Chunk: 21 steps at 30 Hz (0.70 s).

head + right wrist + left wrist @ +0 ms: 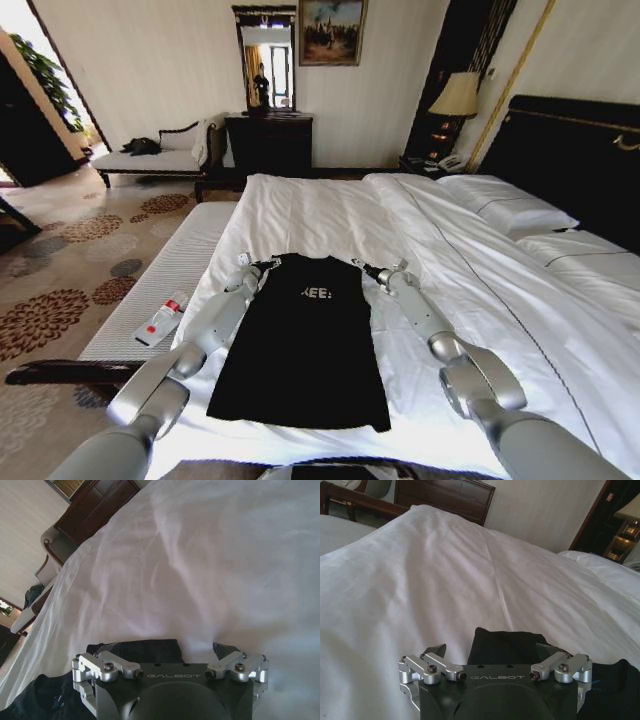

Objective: Fold the clothes on the bed.

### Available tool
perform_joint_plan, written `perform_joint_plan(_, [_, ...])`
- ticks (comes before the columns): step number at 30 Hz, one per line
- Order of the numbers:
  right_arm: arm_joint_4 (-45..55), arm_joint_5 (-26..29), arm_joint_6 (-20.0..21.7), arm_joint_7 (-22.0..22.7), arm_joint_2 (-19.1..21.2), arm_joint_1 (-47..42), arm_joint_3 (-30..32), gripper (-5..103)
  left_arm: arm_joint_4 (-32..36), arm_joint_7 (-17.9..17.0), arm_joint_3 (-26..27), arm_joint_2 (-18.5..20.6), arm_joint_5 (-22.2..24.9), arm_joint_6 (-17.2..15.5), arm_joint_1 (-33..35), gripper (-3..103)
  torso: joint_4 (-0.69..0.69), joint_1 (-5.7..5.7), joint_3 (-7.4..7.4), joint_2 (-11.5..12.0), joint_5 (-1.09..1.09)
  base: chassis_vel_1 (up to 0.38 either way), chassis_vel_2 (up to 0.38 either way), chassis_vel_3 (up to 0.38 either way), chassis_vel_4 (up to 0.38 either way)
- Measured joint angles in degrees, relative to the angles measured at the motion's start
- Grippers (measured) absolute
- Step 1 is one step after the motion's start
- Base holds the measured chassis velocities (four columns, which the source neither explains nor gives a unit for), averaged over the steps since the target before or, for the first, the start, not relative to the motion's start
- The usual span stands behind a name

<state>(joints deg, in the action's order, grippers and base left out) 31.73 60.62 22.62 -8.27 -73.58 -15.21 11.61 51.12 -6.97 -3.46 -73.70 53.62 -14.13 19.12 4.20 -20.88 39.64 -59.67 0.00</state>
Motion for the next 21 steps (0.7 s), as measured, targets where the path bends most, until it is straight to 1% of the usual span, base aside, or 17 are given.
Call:
perform_joint_plan(4, [-0.73, -0.49, -0.19, -0.30, -0.18, 0.10, 0.17, 100, -0.09, 0.12, -0.17, -0.24, 0.00, 0.00, 0.00, 100, 0.00, 0.00, 0.00, 0.00, 0.00, 0.000, 0.000, 0.000, 0.000])
perform_joint_plan(5, [-0.86, -0.66, -0.24, -0.37, -0.24, 0.12, 0.19, 103, -0.12, 0.14, -0.20, -0.29, 0.00, 0.00, 0.00, 100, 0.00, 0.00, 0.00, 0.00, 0.00, 0.000, 0.000, 0.000, 0.000])
perform_joint_plan(7, [-1.30, -1.11, -0.40, -0.43, -0.49, 0.21, 0.27, 95, -0.17, 0.19, -0.33, -0.41, -0.02, 0.00, 0.00, 100, 0.00, 0.00, 0.00, 0.00, 0.00, 0.000, 0.000, 0.000, 0.000])
perform_joint_plan(8, [-1.30, -1.11, -0.40, -0.43, -0.49, 0.21, 0.27, 95, -0.17, 0.19, -0.33, -0.41, -0.02, 0.00, 0.00, 100, 0.00, 0.00, 0.00, 0.00, 0.00, 0.000, 0.000, 0.000, 0.000])
perform_joint_plan(10, [-1.44, -1.24, -0.42, -0.43, -0.65, 0.32, 0.27, 86, -0.18, 0.22, -0.43, -0.49, -0.03, 0.00, 0.00, 100, -0.01, 0.00, 0.00, 0.00, 0.00, 0.000, 0.000, 0.000, 0.000])
perform_joint_plan(12, [-1.44, -1.27, -0.42, -0.43, -0.67, 0.32, 0.27, 86, -0.18, 0.24, -0.43, -0.52, -0.03, 0.00, 0.00, 100, -0.01, 0.00, 0.00, 0.00, 0.00, 0.000, 0.000, 0.000, 0.000])
perform_joint_plan(16, [-1.44, -1.45, -0.30, -0.33, -0.93, 0.33, 0.06, 63, -0.18, 0.32, -0.46, -0.70, -0.05, 0.00, 0.02, 100, -0.01, 0.00, 0.00, 0.00, 0.00, 0.000, 0.000, 0.000, 0.000])
perform_joint_plan(18, [-1.40, -1.47, -0.25, -0.28, -0.99, 0.33, 0.00, 63, -0.18, 0.34, -0.46, -0.75, -0.06, 0.00, 0.03, 100, -0.01, 0.00, 0.00, 0.00, 0.00, 0.000, 0.000, 0.000, 0.000])
perform_joint_plan(21, [-1.03, -1.70, -0.10, -0.14, -1.23, -0.13, -0.22, 47, -0.44, 0.44, -0.35, -0.99, -0.11, 0.00, 0.08, 100, -0.01, 0.00, 0.00, 0.00, 0.00, 0.000, 0.000, 0.000, 0.000])
